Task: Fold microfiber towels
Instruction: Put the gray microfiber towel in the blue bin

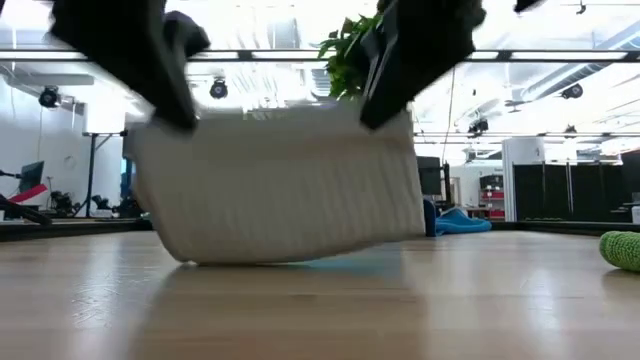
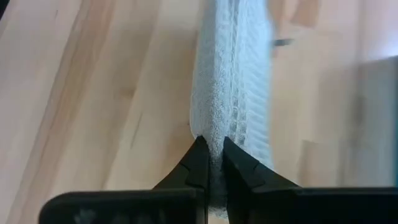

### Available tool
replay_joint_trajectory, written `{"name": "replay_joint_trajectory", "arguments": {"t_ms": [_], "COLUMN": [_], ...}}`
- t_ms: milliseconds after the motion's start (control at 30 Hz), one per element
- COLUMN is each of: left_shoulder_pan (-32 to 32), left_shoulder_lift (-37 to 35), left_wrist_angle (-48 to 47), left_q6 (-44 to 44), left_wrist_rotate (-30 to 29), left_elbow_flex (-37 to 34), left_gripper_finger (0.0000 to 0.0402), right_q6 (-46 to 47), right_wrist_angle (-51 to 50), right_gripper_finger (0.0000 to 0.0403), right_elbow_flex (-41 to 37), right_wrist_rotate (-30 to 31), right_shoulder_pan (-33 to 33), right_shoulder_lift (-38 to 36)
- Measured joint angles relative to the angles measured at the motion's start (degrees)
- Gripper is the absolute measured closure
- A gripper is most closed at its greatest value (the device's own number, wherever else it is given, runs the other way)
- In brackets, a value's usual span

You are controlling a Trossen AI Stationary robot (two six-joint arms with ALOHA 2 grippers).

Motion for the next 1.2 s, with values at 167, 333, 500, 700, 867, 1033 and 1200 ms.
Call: {"name": "replay_joint_trajectory", "arguments": {"t_ms": [167,333,500,700,867,1033,1200], "left_shoulder_pan": [0.85,3.18,7.24,14.85,21.58,29.00,35.65], "left_shoulder_lift": [-6.28,-12.43,-17.17,-19.91,-20.55,-20.91,-21.72], "left_wrist_angle": [-5.53,-8.92,-10.25,-11.84,-10.79,-6.11,0.53], "left_q6": [4.32,6.62,12.94,21.77,30.28,36.83,39.35], "left_wrist_rotate": [-4.84,-7.55,-8.66,-8.57,-7.21,-1.81,0.06], "left_elbow_flex": [1.68,0.49,-1.01,-1.23,-1.41,-3.17,-7.46], "left_gripper_finger": [0.0401,0.0401,0.0401,0.0402,0.0402,0.0401,0.0401], "right_q6": [-0.44,0.16,-0.05,-0.37,0.63,-1.05,-6.80], "right_wrist_angle": [-3.42,-4.03,-5.83,-7.10,-9.18,-9.97,-8.86], "right_gripper_finger": [0.0390,0.0390,0.0390,0.0390,0.0390,0.0390,0.0390], "right_elbow_flex": [1.38,2.21,4.47,5.81,5.83,5.28,4.35], "right_wrist_rotate": [0.44,3.21,4.69,4.91,4.87,4.49,4.00], "right_shoulder_pan": [-1.71,-4.57,-8.27,-13.42,-18.34,-22.86,-27.54], "right_shoulder_lift": [-4.73,-7.86,-8.89,-8.84,-8.84,-8.84,-8.84]}}
